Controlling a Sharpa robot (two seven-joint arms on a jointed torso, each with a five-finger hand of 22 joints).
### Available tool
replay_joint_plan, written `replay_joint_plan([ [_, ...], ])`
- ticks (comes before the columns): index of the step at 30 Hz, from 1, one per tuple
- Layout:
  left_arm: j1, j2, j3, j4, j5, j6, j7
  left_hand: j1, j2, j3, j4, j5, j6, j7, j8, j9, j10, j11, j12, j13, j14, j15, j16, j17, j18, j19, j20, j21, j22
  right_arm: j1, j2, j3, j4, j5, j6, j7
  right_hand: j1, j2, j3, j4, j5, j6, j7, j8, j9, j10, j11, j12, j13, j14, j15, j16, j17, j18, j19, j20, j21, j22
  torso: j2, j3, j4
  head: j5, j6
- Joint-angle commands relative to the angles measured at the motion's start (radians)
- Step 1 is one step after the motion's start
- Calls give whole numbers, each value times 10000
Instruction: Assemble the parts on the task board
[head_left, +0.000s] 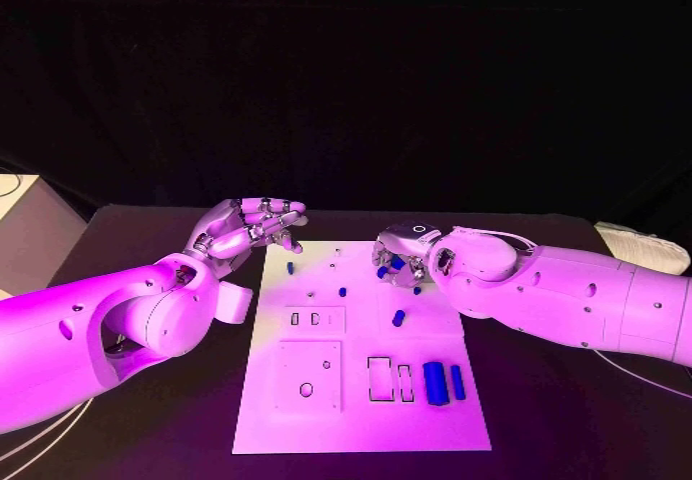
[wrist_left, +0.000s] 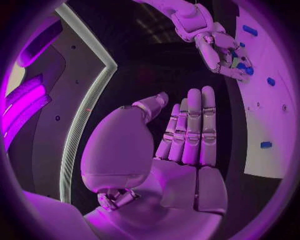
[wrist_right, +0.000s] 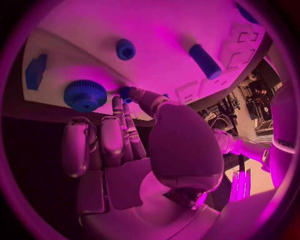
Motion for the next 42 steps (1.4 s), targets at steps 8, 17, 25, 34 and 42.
replay_joint_plan([
  [8, 33, 5, 13, -33, 55, 121, -23, -59, 35, 87, -41, 39, -29, 44, -29, 11, -23, 49, -57, 6, -88, -21, 88, 18, 98, -90, -2, 103, 48, -7, 11, -3, 66, -62, -236, -25, 130, 258, 144, 124, 709, 583, -187, 417, 375, 740, -215, 95, 165, 357, -219, 419, 200, -203, 240, -158, 371, 538, 25, 6, -1, 8, -4],
  [17, 41, 13, 13, -60, 55, 174, -106, -40, 44, 112, -65, 39, -47, 59, -38, 11, -47, 61, -60, 3, -107, -14, 105, 22, 98, -123, 3, 151, 82, -8, 28, -3, 67, -362, -157, -330, 744, 830, 506, -368, 315, 987, -351, 968, 986, 1047, -361, 47, 334, 429, -330, 910, 669, -333, 448, -277, 821, 1227, 52, 8, -11, 10, 14],
  [25, 44, 22, 13, -79, 55, 256, -135, -31, 44, 129, -87, 38, -78, 78, -53, 9, -82, 78, -66, -2, -131, -2, 123, 25, 97, -163, 10, 204, 122, -13, 2, 0, 222, -504, -753, -712, 761, 941, 622, -454, -2, 911, -344, 1042, 1149, 1060, -360, 20, 370, 421, -324, 973, 679, -344, 457, -278, 864, 1297, 50, 1, -4, 0, 19],
  [34, 45, 9, 13, -92, 56, 338, -129, -6, 54, 159, -122, 38, -106, 86, -65, 9, -114, 87, -66, -4, -156, 5, 142, 26, 98, -209, 16, 268, 168, -4, 45, 73, 475, -610, -1647, -1085, 762, 941, 645, -475, 15, 907, -339, 1060, 1180, 1064, -359, 18, 375, 423, -330, 999, 710, -358, 482, -279, 911, 1369, 61, -13, 6, 14, 75],
  [42, 45, 28, 14, -100, 56, 392, -128, 3, 56, 168, -133, 39, -110, 87, -67, 9, -120, 88, -65, -4, -163, 6, 146, 26, 99, -222, 17, 285, 181, 0, 563, 107, 78, -824, -2335, -1505, 757, 932, 658, -492, 26, 907, -335, 1074, 1204, 1068, -358, 19, 379, 426, -334, 1025, 747, -366, 496, -280, 939, 1412, 97, -5, 3, 16, 74],
])
